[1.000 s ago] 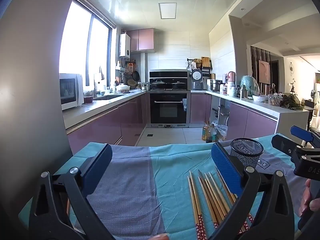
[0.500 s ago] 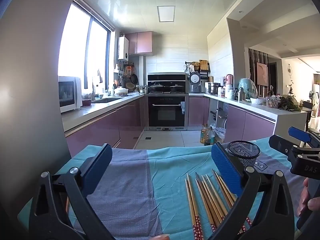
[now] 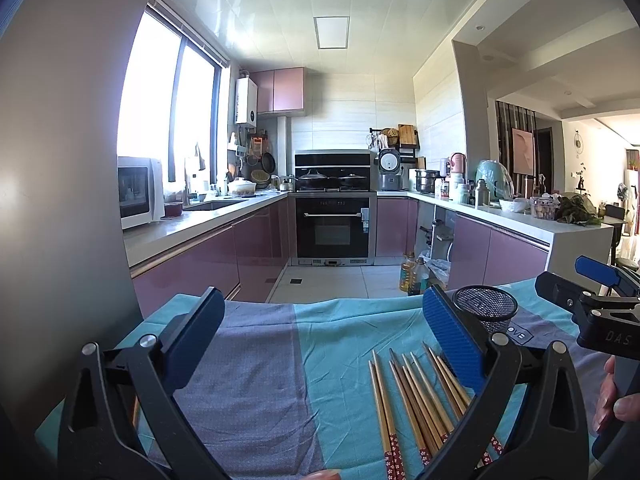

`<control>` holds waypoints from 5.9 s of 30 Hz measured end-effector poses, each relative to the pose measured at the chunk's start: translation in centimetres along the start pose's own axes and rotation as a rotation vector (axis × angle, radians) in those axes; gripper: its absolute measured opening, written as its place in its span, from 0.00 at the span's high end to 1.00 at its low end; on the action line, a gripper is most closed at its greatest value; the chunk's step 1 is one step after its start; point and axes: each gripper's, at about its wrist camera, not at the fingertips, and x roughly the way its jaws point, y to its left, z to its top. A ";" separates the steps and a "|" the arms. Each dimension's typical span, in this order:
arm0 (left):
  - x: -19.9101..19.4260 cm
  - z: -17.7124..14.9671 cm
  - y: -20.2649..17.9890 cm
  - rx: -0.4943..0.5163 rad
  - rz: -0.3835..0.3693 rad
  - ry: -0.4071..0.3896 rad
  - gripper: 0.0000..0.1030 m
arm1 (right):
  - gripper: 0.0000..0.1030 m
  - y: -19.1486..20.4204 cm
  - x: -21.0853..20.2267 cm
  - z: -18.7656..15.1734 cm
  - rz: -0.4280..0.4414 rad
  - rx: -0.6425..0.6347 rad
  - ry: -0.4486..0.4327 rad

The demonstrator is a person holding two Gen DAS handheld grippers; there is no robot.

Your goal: Organize utensils

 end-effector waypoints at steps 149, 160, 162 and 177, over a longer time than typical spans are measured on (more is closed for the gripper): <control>10.2 -6.7 -1.8 0.108 -0.150 0.512 0.28 | 0.41 0.8 7.5 -7.4 0.157 -0.049 0.562; 14.1 -9.7 -3.1 0.128 -0.206 0.671 0.40 | 0.53 1.2 8.5 -8.6 0.152 -0.068 0.632; 14.5 -9.8 -3.2 0.118 -0.219 0.691 0.42 | 0.55 1.2 8.8 -8.5 0.149 -0.075 0.636; 16.9 -9.6 -4.1 0.107 -0.250 0.738 0.63 | 0.64 1.5 10.7 -8.2 0.151 -0.113 0.657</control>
